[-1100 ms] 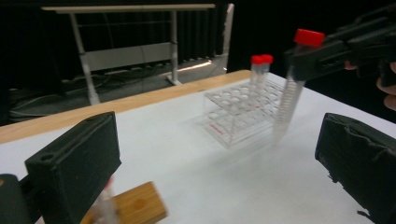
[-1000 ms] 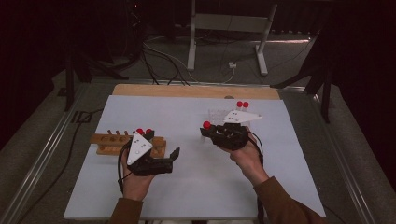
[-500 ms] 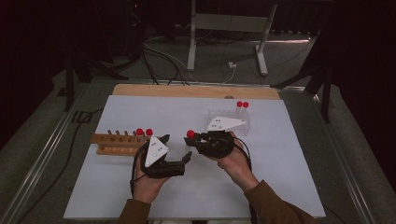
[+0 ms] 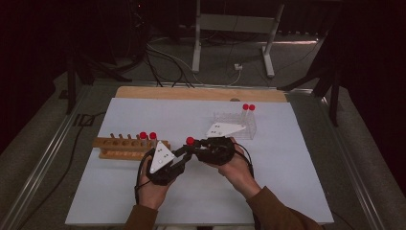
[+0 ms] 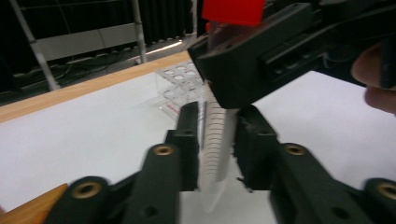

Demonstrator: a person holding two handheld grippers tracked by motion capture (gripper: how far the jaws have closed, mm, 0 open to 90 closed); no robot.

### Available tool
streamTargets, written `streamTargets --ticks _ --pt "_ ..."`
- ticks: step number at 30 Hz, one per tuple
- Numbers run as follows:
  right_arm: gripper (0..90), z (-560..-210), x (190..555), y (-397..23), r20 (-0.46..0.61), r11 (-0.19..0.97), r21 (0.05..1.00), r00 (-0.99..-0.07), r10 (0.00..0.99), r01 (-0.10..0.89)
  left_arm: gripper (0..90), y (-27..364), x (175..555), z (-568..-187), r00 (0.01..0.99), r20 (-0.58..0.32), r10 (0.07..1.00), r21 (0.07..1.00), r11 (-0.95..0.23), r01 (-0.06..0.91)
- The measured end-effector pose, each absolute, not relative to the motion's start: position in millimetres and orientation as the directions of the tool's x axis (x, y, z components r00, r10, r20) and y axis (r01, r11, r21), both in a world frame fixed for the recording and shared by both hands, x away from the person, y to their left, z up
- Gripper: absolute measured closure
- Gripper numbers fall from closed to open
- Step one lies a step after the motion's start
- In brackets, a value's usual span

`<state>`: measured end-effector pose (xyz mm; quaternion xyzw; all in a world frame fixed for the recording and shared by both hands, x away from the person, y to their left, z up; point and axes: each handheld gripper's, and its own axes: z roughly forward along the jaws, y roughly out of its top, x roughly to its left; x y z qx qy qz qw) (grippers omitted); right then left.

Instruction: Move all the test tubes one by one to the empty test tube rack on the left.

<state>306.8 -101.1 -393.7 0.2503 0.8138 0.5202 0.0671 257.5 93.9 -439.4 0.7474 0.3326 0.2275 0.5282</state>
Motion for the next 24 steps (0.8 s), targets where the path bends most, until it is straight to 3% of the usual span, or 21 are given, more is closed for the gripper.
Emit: streamTargets --ticks 3,14,18,24 --pt "70.7 -393.2 304.3 -100.9 0.117 0.351 0.883 -0.87 0.479 0.313 75.6 94.4 258.0 -439.3 0.681 -0.024 0.732 0.939 -0.218 0.268" --pt "33.8 -384.8 304.2 -117.6 0.113 0.311 0.906 -0.873 0.475 0.286 76.0 111.6 262.8 -438.4 0.648 -0.046 0.76 0.937 -0.192 0.291" --pt "15.9 -386.6 304.5 -123.4 0.089 0.309 0.906 -0.845 0.527 0.288 76.0 117.6 263.0 -435.2 0.641 -0.043 0.766 0.94 -0.187 0.286" --pt "10.2 -393.5 307.6 -139.6 0.095 0.27 0.913 -0.805 0.586 0.305 76.0 128.3 262.4 -430.4 0.625 -0.046 0.779 0.945 -0.17 0.281"
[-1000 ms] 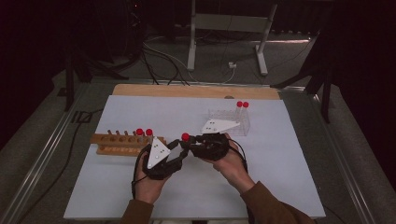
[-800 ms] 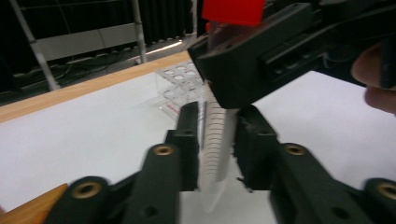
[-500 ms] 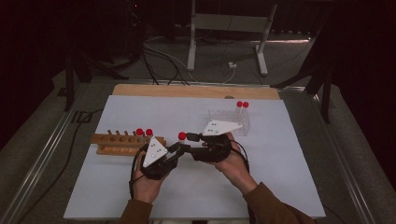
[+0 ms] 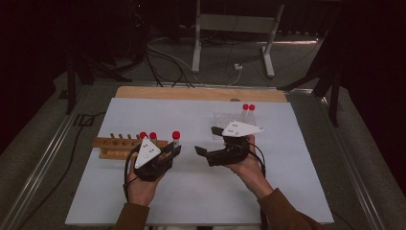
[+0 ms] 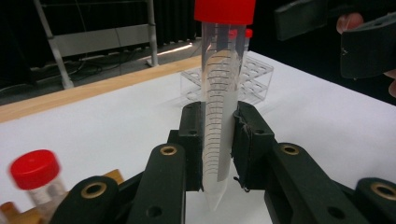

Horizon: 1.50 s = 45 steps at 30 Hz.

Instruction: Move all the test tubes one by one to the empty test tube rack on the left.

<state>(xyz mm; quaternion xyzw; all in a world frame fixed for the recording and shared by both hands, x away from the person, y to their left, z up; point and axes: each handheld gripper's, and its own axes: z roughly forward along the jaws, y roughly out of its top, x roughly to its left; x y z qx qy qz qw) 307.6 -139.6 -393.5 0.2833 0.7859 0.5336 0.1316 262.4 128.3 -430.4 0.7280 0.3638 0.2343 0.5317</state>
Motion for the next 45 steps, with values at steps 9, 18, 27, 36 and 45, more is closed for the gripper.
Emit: streamTargets --ticks 9,18,27,36,45 --pt "3.3 -399.8 312.8 -171.7 0.117 0.212 0.923 -0.758 0.642 0.321 76.0 143.4 262.3 -424.4 0.601 -0.05 0.798 0.951 -0.145 0.272" --pt "1.2 -411.1 314.0 -206.8 0.145 0.142 0.93 -0.694 0.705 0.339 75.9 157.2 261.5 -416.3 0.576 -0.05 0.816 0.959 -0.122 0.255" --pt "1.1 -421.0 310.3 -229.4 0.159 0.109 0.931 -0.655 0.739 0.35 75.9 174.0 263.1 -410.6 0.544 -0.053 0.837 0.965 -0.098 0.245" --pt "1.1 -417.6 307.9 -239.1 0.166 0.082 0.937 -0.639 0.751 0.34 75.9 197.0 263.0 -407.4 0.496 -0.062 0.866 0.97 -0.065 0.234" --pt "1.2 -418.3 307.1 -243.4 0.17 0.076 0.936 -0.633 0.755 0.342 75.9 212.2 266.2 -416.3 0.428 -0.043 0.903 0.974 -0.058 0.219"
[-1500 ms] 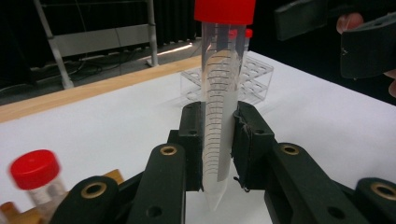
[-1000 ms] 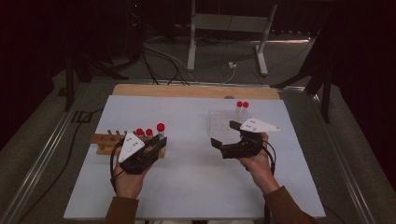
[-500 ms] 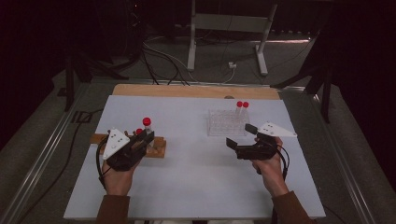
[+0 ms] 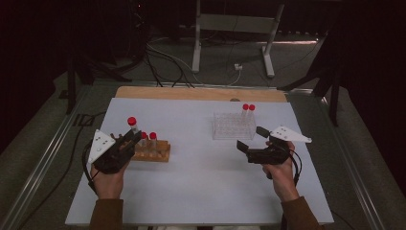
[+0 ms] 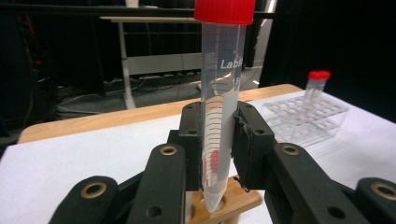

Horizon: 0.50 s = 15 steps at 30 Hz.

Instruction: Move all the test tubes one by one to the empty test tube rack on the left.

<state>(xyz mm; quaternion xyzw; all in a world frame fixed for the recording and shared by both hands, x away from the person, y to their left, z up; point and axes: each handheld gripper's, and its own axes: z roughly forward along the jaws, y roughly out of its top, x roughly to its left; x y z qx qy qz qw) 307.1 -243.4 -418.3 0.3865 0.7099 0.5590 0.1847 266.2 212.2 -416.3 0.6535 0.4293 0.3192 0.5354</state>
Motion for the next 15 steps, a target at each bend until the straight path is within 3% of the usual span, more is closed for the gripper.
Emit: streamTargets --ticks 15 --pt "1.2 -418.0 306.0 -242.4 0.177 0.067 0.939 -0.642 0.746 0.337 75.8 220.6 281.1 -451.1 0.315 0.008 0.949 0.966 -0.089 0.243"
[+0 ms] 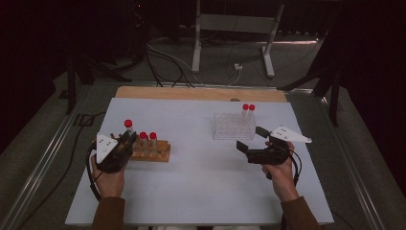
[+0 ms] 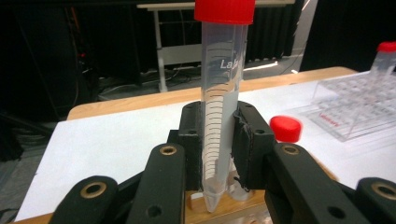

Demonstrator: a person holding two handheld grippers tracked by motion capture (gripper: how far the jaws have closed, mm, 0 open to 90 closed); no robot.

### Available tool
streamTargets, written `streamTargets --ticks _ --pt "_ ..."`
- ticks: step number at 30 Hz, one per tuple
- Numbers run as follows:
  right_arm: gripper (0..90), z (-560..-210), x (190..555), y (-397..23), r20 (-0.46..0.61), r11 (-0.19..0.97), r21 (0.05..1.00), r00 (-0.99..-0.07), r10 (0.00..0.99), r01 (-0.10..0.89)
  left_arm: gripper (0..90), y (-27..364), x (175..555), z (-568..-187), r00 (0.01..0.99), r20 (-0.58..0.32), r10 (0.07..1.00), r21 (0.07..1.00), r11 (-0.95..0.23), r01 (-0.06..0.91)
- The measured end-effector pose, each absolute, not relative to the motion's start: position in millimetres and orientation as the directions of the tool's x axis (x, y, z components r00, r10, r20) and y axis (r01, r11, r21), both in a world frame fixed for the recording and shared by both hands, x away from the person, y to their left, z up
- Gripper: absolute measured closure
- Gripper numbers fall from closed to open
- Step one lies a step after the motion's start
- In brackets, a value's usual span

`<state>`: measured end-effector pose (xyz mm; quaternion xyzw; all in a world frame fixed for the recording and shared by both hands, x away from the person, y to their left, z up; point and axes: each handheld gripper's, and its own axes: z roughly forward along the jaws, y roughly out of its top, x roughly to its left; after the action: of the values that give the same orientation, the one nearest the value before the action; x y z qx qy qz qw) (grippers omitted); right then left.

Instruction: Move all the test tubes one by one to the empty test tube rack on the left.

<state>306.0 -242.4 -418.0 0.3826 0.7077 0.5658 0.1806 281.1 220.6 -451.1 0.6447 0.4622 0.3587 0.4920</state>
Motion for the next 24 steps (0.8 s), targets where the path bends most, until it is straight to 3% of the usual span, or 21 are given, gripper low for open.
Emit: streamTargets --ticks 6,24 --pt "1.2 -418.6 305.7 -242.0 0.178 0.066 0.94 -0.644 0.744 0.336 75.6 225.0 283.7 -456.8 0.309 -0.02 0.951 0.966 -0.061 0.25" --pt "1.2 -419.3 305.5 -243.4 0.188 0.059 0.938 -0.647 0.739 0.34 74.3 224.7 294.9 -478.0 0.286 -0.034 0.958 0.917 -0.084 0.389"
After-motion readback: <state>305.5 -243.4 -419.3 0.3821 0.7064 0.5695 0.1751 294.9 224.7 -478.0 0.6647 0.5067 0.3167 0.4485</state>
